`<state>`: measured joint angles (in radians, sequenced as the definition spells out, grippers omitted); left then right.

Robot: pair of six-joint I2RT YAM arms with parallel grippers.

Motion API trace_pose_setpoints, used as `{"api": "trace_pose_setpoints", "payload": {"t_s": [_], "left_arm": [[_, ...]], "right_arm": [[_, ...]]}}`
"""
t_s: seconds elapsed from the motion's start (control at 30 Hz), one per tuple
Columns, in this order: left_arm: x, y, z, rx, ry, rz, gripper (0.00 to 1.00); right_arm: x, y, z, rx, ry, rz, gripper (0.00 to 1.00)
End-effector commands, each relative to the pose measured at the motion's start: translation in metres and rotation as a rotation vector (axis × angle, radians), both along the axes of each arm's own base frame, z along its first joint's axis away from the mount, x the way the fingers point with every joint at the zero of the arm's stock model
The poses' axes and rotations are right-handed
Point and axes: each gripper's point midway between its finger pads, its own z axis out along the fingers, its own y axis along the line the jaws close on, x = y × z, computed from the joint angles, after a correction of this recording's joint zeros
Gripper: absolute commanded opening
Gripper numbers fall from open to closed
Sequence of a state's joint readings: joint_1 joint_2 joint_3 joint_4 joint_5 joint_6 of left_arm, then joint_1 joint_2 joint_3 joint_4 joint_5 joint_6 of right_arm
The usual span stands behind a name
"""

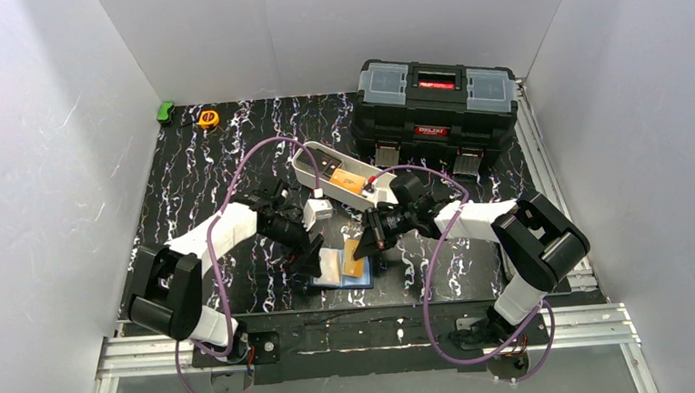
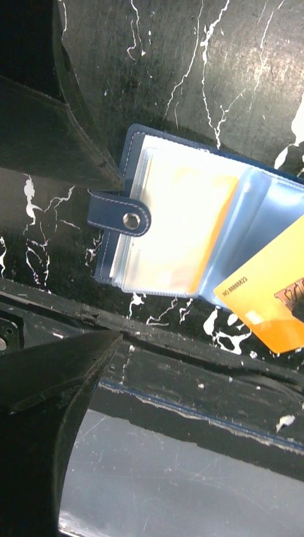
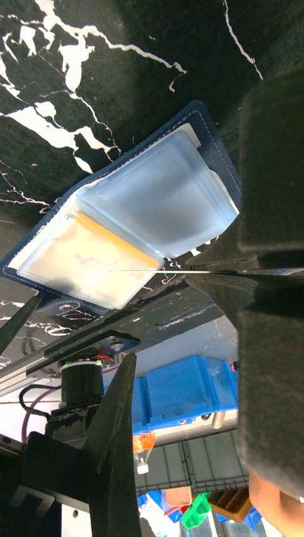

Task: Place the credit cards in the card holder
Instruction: Insert the credit card into the card holder.

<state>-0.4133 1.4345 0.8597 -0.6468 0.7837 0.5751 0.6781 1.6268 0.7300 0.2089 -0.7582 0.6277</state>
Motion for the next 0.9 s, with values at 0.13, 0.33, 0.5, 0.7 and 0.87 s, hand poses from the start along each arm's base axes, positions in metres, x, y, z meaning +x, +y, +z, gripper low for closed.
{"api": "trace_pose_setpoints", "payload": {"t_s": [0.13, 0.33, 0.5, 0.7, 0.87], "left_arm": [[0.017, 0.000, -0.004, 0.053, -0.040, 0.029, 0.79], [0.022, 0.001, -0.012, 0.095, -0.011, 0.072, 0.79], [0.020, -0.002, -0.014, 0.106, 0.057, 0.100, 0.79], [0.021, -0.010, -0.015, 0.098, 0.109, 0.109, 0.75], [0.020, -0.014, -0.023, 0.100, 0.156, 0.098, 0.54]], "right_arm": [[0.014, 0.012, 0.002, 0.005, -0.063, -0.039, 0.01], [0.018, 0.014, -0.003, -0.020, -0.073, -0.061, 0.01], [0.018, 0.013, -0.007, -0.026, -0.072, -0.063, 0.01], [0.017, 0.014, -0.012, -0.026, -0.065, -0.053, 0.01], [0.017, 0.015, -0.015, -0.022, -0.060, -0.037, 0.01]]}}
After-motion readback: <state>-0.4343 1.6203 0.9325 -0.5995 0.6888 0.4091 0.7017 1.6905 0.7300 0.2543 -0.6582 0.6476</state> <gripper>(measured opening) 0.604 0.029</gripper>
